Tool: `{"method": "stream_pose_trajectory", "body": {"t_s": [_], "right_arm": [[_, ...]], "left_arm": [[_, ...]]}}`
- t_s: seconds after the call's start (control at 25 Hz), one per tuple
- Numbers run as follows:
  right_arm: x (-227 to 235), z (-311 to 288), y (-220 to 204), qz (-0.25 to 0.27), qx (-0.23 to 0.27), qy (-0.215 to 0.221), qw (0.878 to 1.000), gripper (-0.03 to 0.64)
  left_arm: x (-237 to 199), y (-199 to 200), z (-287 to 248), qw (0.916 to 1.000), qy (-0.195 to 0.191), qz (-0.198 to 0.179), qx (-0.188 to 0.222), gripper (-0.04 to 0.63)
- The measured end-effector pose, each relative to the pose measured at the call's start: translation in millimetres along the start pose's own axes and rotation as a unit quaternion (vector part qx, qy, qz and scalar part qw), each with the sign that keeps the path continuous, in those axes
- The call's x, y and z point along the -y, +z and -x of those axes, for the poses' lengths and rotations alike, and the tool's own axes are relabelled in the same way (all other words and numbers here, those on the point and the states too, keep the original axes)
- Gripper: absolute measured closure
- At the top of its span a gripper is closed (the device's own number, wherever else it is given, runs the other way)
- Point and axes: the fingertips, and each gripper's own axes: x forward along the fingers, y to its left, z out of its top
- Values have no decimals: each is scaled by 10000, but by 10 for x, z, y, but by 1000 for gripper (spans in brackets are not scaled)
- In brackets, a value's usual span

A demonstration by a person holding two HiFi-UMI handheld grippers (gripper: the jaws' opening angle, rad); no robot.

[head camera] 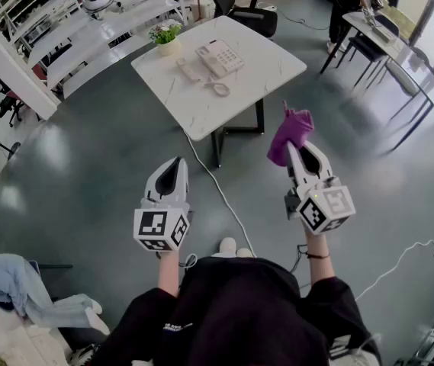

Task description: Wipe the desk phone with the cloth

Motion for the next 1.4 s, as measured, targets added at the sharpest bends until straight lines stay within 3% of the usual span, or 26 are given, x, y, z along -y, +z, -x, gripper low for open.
{"method": "stream_pose_trajectory", "body": {"t_s": [0.24, 0.76, 1.2, 1.4], "right_arm": [[-51, -73, 59, 151, 51, 141, 9998, 585], [26, -344, -73, 1, -19, 1, 10000, 584], [239, -445, -177, 713, -332, -344, 9963, 583], [328, -589, -288, 774, -378, -240, 9960, 583]], "left_arm": [[-64, 5, -54, 10000, -15, -17, -10, 597], [-305, -77, -285, 9999, -127, 69, -68, 597], [-271, -221, -635, 9991, -353, 140, -198, 597], [-221, -321, -783, 9984, -414, 229, -303, 597]]}}
